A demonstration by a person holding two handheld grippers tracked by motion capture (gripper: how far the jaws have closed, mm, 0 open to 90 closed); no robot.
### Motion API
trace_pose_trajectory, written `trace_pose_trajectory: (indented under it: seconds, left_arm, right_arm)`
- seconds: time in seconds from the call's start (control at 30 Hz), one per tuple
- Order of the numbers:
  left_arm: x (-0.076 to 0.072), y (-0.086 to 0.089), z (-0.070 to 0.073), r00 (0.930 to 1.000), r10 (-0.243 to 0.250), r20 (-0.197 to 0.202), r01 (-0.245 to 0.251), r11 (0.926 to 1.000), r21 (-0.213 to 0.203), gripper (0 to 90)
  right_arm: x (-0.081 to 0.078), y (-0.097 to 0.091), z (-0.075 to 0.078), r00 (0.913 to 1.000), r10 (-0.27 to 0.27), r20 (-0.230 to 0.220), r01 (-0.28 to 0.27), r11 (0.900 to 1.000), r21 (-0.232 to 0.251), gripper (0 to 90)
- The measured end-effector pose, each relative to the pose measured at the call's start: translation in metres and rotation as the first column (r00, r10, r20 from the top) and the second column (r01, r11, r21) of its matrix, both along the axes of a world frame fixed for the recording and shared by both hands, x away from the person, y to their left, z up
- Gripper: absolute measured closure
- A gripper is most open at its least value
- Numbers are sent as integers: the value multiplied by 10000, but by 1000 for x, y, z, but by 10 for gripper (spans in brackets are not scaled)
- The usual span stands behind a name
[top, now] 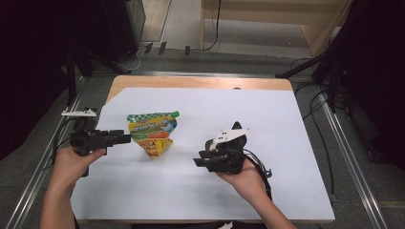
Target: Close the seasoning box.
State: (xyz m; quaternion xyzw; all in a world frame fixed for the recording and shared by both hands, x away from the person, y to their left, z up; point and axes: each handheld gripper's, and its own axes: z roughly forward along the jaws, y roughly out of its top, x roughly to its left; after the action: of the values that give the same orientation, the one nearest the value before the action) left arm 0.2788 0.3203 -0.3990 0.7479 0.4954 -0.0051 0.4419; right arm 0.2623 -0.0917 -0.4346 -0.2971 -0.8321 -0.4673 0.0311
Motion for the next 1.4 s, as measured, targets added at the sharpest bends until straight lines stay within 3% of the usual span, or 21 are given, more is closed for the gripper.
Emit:
trace_pose_trajectory:
  seconds: [0.13, 0.53, 0.87, 1.07, 1.4]
  left_arm:
    - [1, 5, -7, 9997, 235, -108, -235, 9997, 53, 440]
    - [5, 11, -23, 9975, 702, -89, -698, 9970, 320, 443]
    - [10, 6, -28, 9981, 613, -25, -611, 9961, 632, 441]
    - [12, 3, -29, 9981, 617, -23, -614, 9957, 695, 439]
    - [13, 0, -29, 9983, 581, -46, -576, 9954, 760, 426]
  right_arm:
    - [2, -4, 4, 10000, -13, 30, 13, 10000, 4, 686]
    - [8, -23, 24, 9998, -95, 171, 94, 9999, 63, 895]
    - [13, -50, 46, 9976, -536, 447, 533, 9986, 60, 900]
    - [17, -73, 59, 9928, -1081, 523, 1075, 9941, 153, 900]
    - [21, -109, 73, 9758, -2001, 878, 1977, 9796, 353, 900]
